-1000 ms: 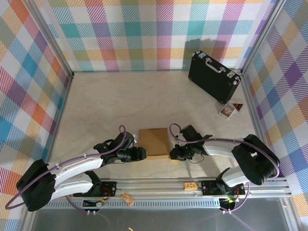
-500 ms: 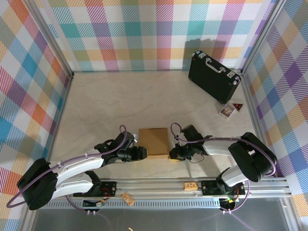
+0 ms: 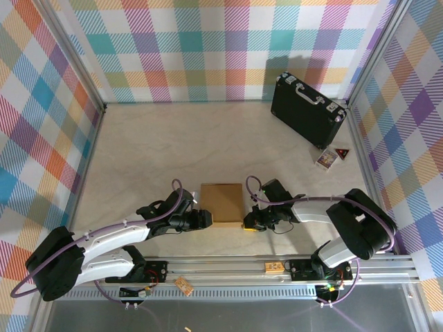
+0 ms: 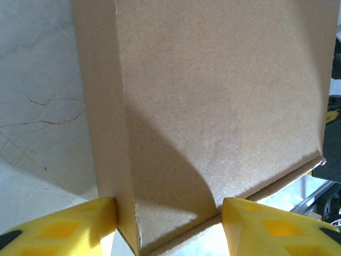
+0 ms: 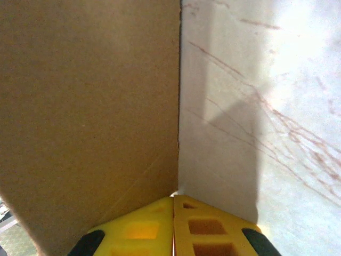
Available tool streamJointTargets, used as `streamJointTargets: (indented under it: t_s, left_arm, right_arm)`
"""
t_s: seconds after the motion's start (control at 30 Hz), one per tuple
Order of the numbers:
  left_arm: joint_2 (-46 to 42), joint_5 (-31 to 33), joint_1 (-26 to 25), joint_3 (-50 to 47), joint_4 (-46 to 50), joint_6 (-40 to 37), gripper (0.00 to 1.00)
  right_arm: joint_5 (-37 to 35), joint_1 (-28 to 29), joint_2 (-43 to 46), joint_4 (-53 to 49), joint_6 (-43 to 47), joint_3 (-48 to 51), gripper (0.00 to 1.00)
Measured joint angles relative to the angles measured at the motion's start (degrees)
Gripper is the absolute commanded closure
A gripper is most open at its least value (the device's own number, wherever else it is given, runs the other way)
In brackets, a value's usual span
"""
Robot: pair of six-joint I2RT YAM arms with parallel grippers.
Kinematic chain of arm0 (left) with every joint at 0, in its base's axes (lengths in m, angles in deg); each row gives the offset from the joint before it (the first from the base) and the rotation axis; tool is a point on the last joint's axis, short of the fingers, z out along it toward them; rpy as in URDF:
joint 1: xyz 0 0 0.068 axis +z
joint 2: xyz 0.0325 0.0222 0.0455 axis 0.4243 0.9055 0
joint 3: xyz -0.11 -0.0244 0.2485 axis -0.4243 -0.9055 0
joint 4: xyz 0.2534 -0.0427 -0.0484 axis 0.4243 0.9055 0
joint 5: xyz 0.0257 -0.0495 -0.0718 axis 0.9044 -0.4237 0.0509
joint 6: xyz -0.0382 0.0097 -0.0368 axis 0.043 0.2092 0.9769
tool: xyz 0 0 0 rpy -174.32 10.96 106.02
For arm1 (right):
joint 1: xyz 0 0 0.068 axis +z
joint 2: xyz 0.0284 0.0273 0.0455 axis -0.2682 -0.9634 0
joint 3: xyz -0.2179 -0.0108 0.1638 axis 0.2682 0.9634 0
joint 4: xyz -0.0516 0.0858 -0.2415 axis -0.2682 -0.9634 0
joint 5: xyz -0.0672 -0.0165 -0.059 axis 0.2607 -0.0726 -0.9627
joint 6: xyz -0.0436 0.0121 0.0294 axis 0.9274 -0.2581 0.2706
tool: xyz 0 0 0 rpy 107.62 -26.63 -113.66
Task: Fold the paper box
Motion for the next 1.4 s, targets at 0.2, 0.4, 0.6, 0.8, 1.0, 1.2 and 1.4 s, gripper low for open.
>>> streamJointTargets:
  t_s: [0.2, 0.4, 0.6, 0.8, 1.0, 1.2, 1.4]
  left_arm:
    - [-0.4, 3.2, 0.0, 2.9, 5.4, -1.7, 0.39]
    - [-0.5, 6.1, 2.6, 5.2, 10.8, -3.6, 0.37]
    - [-3.3, 10.6, 4.5, 6.9, 17.3, -4.8, 0.34]
    - [-11.2, 9.6, 4.5, 6.7, 20.7, -4.7, 0.34]
    - [-9.9, 2.6, 4.5, 3.5, 15.5, -2.7, 0.35]
    - [-0.2, -2.2, 3.0, 3.4, 5.4, -0.7, 0.4]
    - [5.8, -3.9, 2.0, 4.8, 1.2, -0.2, 0.46]
  right_arm:
    - [-1.2, -0.2, 1.2, -2.3, 2.4, -0.7, 0.87]
    - [-3.3, -4.4, 6.2, -7.7, 6.4, -1.5, 0.79]
    - [-8.3, -7.9, 9.7, -16.8, 11.3, -7.0, 0.71]
    - [-12.0, -8.7, 8.9, -20.3, 16.4, -16.3, 0.6]
    - [-11.1, -8.7, 4.5, -19.6, 18.0, -19.4, 0.59]
    - [-8.4, -7.4, 1.8, -17.6, 17.9, -17.7, 0.62]
    - [-7.5, -5.4, 1.0, -15.3, 16.4, -15.4, 0.69]
